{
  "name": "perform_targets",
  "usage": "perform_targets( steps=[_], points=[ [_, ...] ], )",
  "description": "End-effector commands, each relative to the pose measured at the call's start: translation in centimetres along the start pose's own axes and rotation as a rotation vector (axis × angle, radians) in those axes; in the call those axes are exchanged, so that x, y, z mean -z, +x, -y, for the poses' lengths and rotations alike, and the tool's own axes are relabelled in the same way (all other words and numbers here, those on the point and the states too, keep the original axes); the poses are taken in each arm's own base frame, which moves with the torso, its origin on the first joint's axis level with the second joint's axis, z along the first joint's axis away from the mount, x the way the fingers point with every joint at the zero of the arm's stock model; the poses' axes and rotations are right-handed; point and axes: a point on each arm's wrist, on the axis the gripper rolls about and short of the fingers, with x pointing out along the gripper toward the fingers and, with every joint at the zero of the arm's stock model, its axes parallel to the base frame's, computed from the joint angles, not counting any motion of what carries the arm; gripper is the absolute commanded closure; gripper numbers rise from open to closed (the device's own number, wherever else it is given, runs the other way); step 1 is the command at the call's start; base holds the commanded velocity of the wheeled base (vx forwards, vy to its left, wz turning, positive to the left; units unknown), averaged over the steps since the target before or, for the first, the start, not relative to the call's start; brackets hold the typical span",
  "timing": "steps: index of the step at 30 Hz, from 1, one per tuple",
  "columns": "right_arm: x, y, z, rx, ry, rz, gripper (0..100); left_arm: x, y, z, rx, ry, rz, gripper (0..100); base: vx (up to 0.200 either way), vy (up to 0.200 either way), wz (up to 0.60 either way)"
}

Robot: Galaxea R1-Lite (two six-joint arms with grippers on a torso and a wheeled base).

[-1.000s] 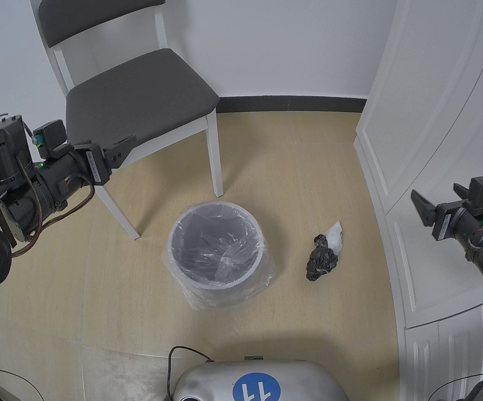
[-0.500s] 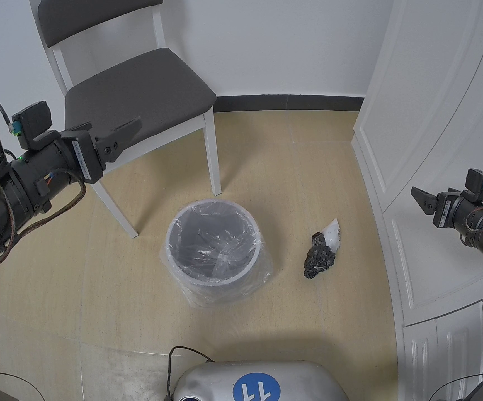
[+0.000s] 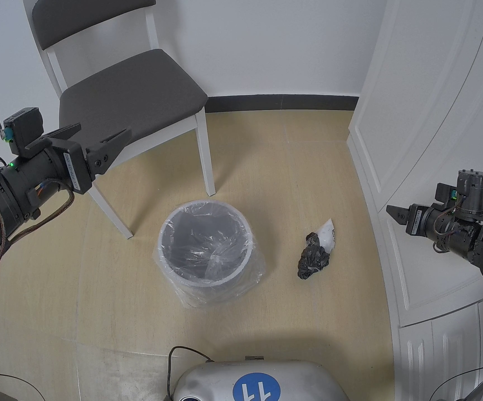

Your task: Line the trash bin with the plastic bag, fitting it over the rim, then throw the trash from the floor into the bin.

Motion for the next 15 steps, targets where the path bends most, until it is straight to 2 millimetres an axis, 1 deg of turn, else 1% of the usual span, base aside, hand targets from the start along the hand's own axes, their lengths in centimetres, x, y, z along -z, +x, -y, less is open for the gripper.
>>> perform_targets(
  steps=[1, 4, 6, 7, 15],
  points=[
    [1.5, 1.3, -0.4, -0.007, -0.008, -0.065, 0, 0.7, -0.2, -0.2, -0.011, 0.049, 0.025, 0, 0.0, 0.0, 0.0],
    [2.4, 2.1, -0.4, -0.002, -0.012, -0.096, 0, 0.8, 0.0, -0.2, -0.003, 0.053, 0.094, 0, 0.0, 0.0, 0.0],
    [2.5, 2.3, -0.4, -0.001, -0.013, -0.101, 0, 0.6, 0.0, -0.2, -0.004, 0.052, 0.105, 0, 0.0, 0.0, 0.0],
    [2.8, 2.8, -0.3, 0.002, -0.012, -0.114, 0, 0.6, 0.2, -0.2, -0.01, 0.051, 0.111, 0, 0.0, 0.0, 0.0],
    [3.2, 4.0, 0.1, 0.011, 0.019, -0.098, 0, 1.2, 0.8, -0.3, -0.011, 0.052, 0.088, 0, 0.0, 0.2, 0.0]
  ],
)
